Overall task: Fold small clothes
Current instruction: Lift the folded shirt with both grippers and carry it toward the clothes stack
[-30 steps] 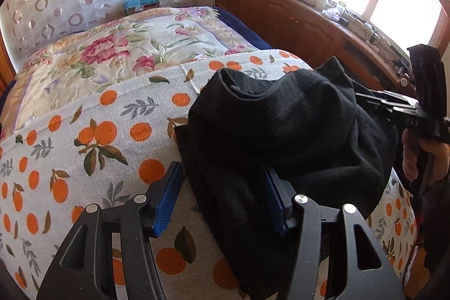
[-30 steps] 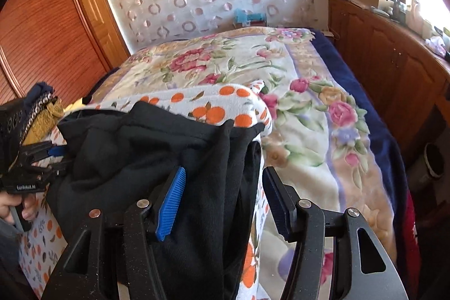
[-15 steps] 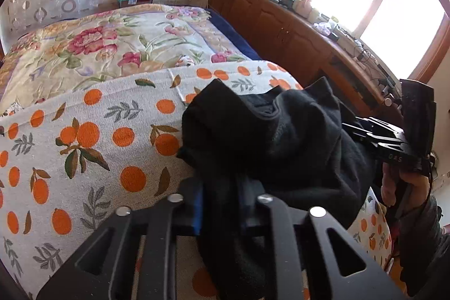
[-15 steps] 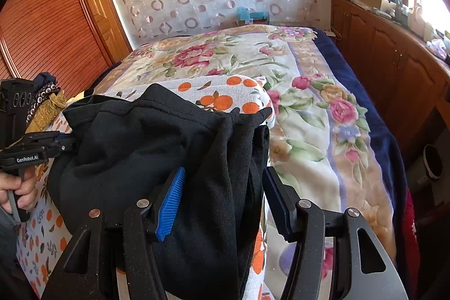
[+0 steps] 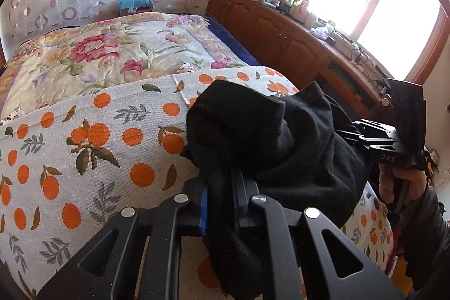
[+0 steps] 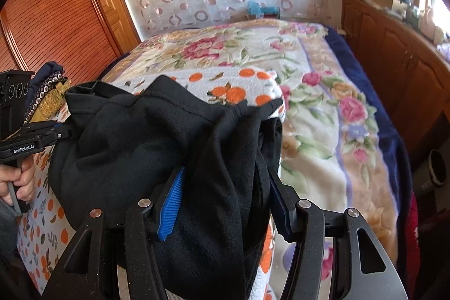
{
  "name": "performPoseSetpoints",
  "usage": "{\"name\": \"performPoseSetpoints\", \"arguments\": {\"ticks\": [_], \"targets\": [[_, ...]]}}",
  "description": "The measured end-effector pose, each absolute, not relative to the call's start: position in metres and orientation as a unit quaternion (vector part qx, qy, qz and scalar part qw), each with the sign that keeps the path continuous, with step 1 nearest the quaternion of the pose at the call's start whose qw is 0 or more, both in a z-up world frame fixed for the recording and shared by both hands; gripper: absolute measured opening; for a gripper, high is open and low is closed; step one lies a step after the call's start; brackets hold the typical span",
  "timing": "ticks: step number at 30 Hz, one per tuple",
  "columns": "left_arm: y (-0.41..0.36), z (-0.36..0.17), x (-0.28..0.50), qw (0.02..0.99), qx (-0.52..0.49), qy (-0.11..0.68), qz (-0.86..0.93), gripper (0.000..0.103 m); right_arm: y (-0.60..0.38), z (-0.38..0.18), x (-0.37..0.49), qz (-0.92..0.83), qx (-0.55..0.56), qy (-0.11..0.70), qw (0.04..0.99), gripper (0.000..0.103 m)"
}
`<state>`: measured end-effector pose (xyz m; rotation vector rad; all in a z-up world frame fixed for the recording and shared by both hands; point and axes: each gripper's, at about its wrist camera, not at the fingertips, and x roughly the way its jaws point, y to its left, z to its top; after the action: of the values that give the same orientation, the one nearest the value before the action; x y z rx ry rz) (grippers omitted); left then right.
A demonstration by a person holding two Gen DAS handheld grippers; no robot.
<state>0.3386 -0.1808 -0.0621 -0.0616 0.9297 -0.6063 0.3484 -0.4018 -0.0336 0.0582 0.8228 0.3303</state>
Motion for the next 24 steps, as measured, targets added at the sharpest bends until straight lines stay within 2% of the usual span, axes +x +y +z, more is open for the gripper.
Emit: {"name": "performPoseSetpoints", "arguments": {"ticks": [5,7,9,12,14,16,24], "targets": [[-0.182,-0.069,0.343,0.845,-0.030,0.454,-0.281,0.017,-0.405,-0.033,0.353,0.169,0.043,0.403,0.898,0.053],[-0.182,-0.073,0.346,0.842,-0.035,0.461,-0.278,0.025,-0.401,-0.032,0.352,0.170,0.039,0.402,0.899,0.046],[-0.182,-0.076,0.347,0.839,-0.043,0.465,-0.280,0.027,-0.398,-0.031,0.352,0.177,0.033,0.401,0.898,0.037],[-0.181,-0.077,0.351,0.835,-0.056,0.465,-0.288,0.027,-0.395,-0.031,0.351,0.180,0.023,0.400,0.899,0.026],[-0.182,-0.076,0.349,0.832,-0.052,0.464,-0.300,0.019,-0.395,-0.029,0.349,0.175,0.016,0.393,0.903,0.017],[-0.180,-0.071,0.346,0.833,-0.059,0.459,-0.303,0.015,-0.395,-0.027,0.345,0.171,0.012,0.384,0.907,0.015],[-0.175,-0.026,0.318,0.853,-0.051,0.410,-0.318,0.014,-0.387,-0.002,0.322,0.168,-0.009,0.334,0.927,0.013]]}}
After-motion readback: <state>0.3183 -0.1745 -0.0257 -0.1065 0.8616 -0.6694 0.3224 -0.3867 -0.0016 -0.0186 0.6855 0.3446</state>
